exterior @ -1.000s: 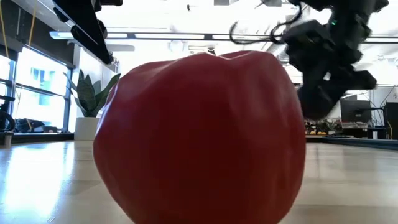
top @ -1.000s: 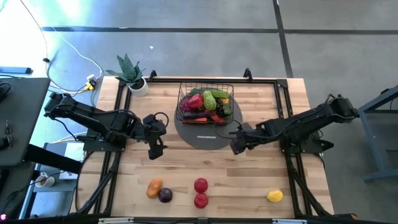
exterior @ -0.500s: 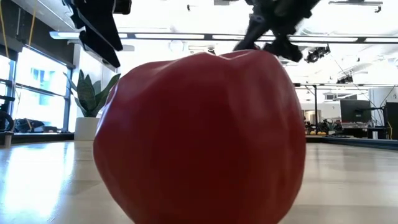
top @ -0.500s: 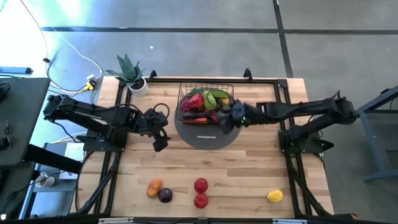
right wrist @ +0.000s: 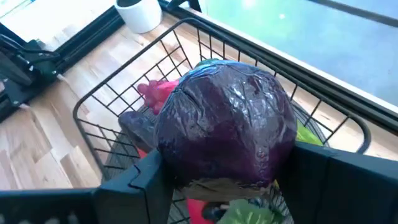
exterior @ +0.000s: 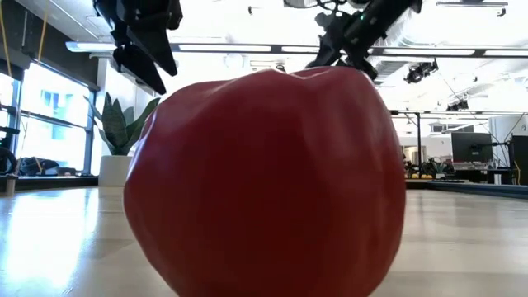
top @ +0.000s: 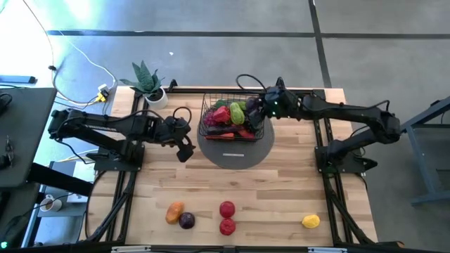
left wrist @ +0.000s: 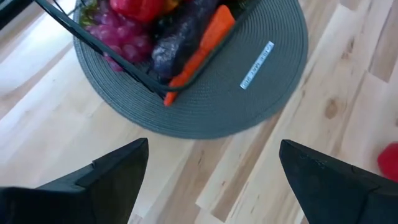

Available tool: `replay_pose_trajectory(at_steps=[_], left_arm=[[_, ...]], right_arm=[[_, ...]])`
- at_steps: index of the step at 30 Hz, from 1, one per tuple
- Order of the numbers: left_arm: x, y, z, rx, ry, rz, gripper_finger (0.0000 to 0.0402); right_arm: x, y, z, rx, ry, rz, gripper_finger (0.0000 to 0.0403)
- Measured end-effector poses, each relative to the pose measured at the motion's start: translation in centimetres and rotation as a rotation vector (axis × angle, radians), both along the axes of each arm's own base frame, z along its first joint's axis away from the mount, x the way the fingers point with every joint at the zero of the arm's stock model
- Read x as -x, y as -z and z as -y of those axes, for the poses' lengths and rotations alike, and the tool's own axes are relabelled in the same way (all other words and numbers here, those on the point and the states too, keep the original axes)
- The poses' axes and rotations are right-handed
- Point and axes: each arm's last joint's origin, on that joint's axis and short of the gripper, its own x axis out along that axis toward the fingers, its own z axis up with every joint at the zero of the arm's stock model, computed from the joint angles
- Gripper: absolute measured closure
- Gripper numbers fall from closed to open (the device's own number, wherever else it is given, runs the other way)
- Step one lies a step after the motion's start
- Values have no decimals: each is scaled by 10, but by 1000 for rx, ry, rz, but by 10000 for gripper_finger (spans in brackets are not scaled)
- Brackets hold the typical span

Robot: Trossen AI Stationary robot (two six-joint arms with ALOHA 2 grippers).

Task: Build produce basket
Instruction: Put the top violet plum into the wire basket

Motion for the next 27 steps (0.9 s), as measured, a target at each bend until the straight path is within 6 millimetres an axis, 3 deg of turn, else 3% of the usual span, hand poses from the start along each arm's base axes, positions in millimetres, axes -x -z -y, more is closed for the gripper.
replay_pose_trajectory(at_steps=[6, 13, 18, 27], left_arm=[[-2, -2, -10, -4, -44, 40, 48], [-1, -2, -18, 0, -80, 46, 48], [0, -2, -21, 3, -89, 47, 48], [0, -2, -21, 3, -89, 47, 48]], right_arm=[[-10, 25, 24, -12, 4, -102, 196], [-19, 50, 37, -32, 10, -189, 187], [-18, 53, 42, -21, 21, -207, 172], [-18, 51, 43, -2, 39, -221, 108]])
